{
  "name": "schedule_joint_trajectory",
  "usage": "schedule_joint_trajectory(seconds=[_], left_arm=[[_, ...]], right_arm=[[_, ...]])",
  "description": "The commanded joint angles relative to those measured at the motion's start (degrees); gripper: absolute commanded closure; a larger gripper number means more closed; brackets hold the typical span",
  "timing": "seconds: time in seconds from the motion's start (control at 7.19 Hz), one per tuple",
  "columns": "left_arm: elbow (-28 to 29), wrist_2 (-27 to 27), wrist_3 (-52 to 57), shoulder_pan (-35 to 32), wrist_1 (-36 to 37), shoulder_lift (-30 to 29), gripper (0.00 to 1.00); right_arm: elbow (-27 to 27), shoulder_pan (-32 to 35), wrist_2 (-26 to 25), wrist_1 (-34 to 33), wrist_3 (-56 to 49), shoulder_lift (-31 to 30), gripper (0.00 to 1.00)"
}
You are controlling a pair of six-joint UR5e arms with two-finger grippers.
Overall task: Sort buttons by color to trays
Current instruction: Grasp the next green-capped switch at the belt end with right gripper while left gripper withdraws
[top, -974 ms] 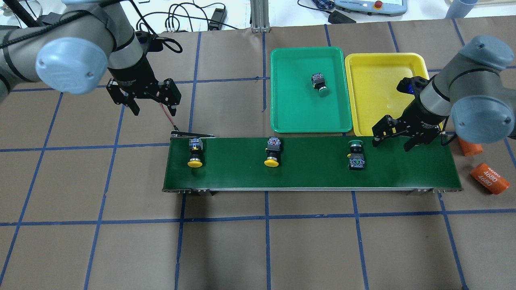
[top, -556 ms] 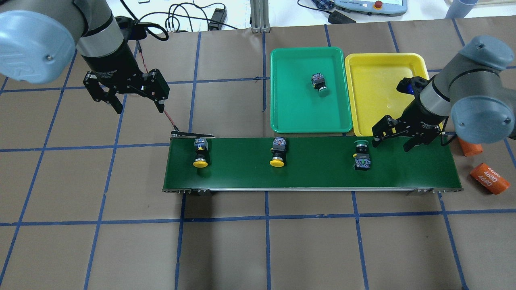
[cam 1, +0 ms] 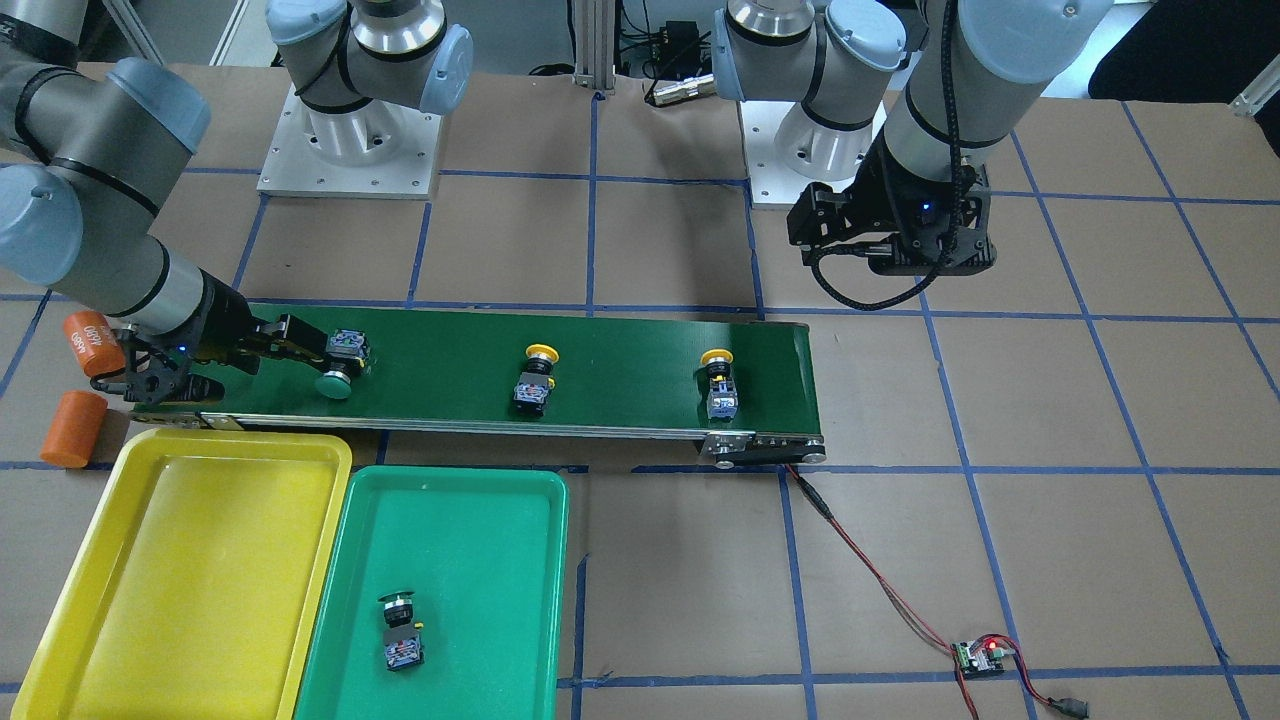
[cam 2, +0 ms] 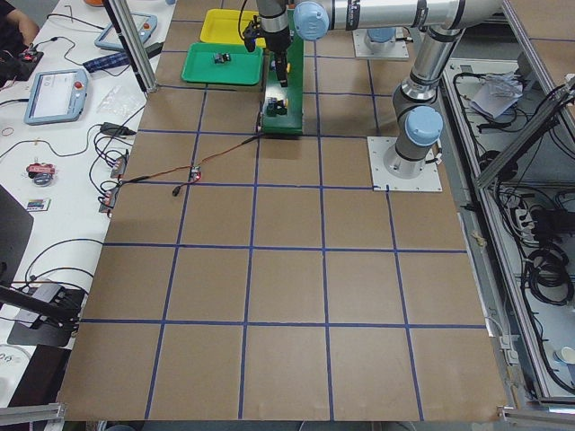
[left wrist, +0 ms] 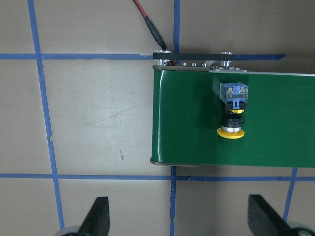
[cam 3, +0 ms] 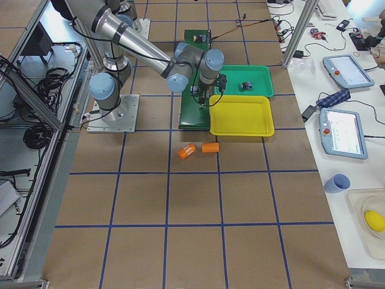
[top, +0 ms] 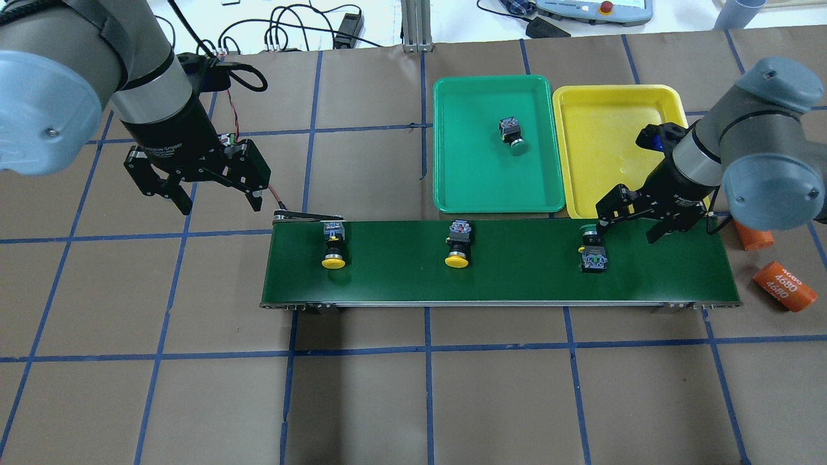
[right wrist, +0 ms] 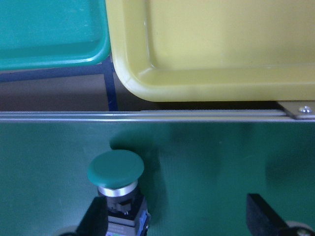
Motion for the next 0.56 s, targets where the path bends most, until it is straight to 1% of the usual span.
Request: schedule_joint_trajectory(seconds=[0.0, 0.28, 0.42], left_arm=[[0.0, 0.0, 0.0, 0.0, -0.4, 0.2, 0.0], [-0.4, -0.1, 0.0, 0.1, 0.1, -1.4, 0.0], [0.2, 0.1, 0.0, 0.2, 0.4, -1.3, 0.0]], right_arm=[[0.1, 0.0, 0.0, 0.0, 0.1, 0.0, 0.0], [0.1, 0.0, 0.0, 0.0, 0.4, 0.5, 0.0], [0.1, 0.0, 0.0, 0.0, 1.7, 0.5, 0.0]])
